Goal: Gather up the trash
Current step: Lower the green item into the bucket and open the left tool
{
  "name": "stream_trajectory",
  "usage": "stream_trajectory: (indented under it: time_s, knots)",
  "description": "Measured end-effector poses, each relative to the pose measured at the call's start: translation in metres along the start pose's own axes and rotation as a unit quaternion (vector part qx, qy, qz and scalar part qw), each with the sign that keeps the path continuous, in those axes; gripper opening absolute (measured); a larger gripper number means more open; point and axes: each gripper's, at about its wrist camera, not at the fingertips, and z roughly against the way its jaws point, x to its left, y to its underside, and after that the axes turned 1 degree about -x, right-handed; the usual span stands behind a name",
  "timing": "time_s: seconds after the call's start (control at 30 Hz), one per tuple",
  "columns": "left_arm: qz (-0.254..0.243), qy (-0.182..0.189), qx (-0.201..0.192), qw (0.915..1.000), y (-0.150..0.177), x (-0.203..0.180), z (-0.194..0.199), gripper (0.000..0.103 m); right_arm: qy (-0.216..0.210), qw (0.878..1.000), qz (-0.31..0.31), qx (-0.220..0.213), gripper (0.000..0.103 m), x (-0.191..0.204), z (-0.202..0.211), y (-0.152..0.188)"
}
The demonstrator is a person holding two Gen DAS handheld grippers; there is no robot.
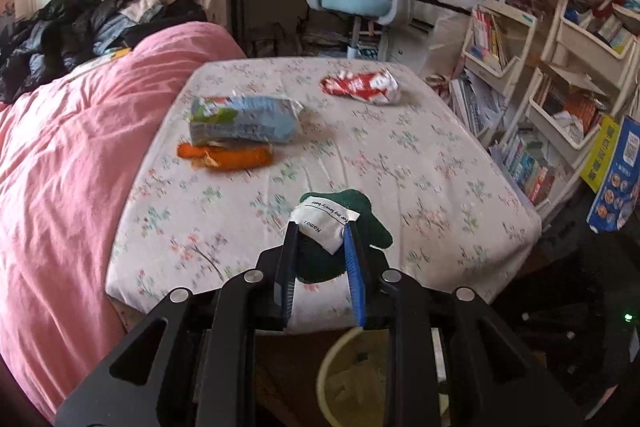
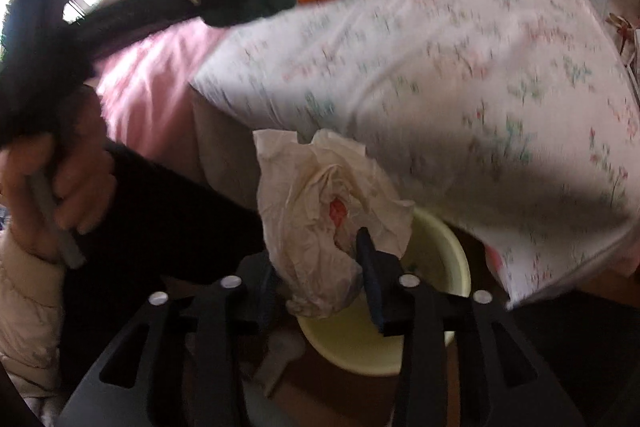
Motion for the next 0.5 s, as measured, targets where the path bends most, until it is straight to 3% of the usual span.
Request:
stream_trajectory:
  time_s: [0.07, 0.27, 0.4, 0.47, 0.5]
  knots:
    - [-0.005, 0.006, 0.011, 0.9999, 0.009, -0.008, -0.001, 0.022, 0.013, 1.0, -0.013, -0.018, 0.057, -0.005, 0.007, -0.001]
    - [-0.012, 0.016, 0.074, 0.9971, 0.047, -0.031, -0.007, 0.022, 0.048, 0.99, -0.07, -0.115, 0.067, -0.025, 0.044, 0.0]
    - [-0.048, 0.029, 0.161, 0.9853, 0.078, -0.052, -0.024, 0.028, 0.095, 0.971, -0.085, -0.202, 0.079, -0.028, 0.074, 0.002]
    - [-0.078, 0.014, 0.168, 0.9826, 0.085, -0.062, -0.025, 0.031, 0.14, 0.958, -0.08, -0.236, 0.089, -0.023, 0.083, -0.001]
    - [-0.088, 0.005, 0.158, 0.9835, 0.085, -0.066, -0.022, 0.039, 0.181, 0.944, -0.073, -0.265, 0.096, -0.018, 0.091, 0.002]
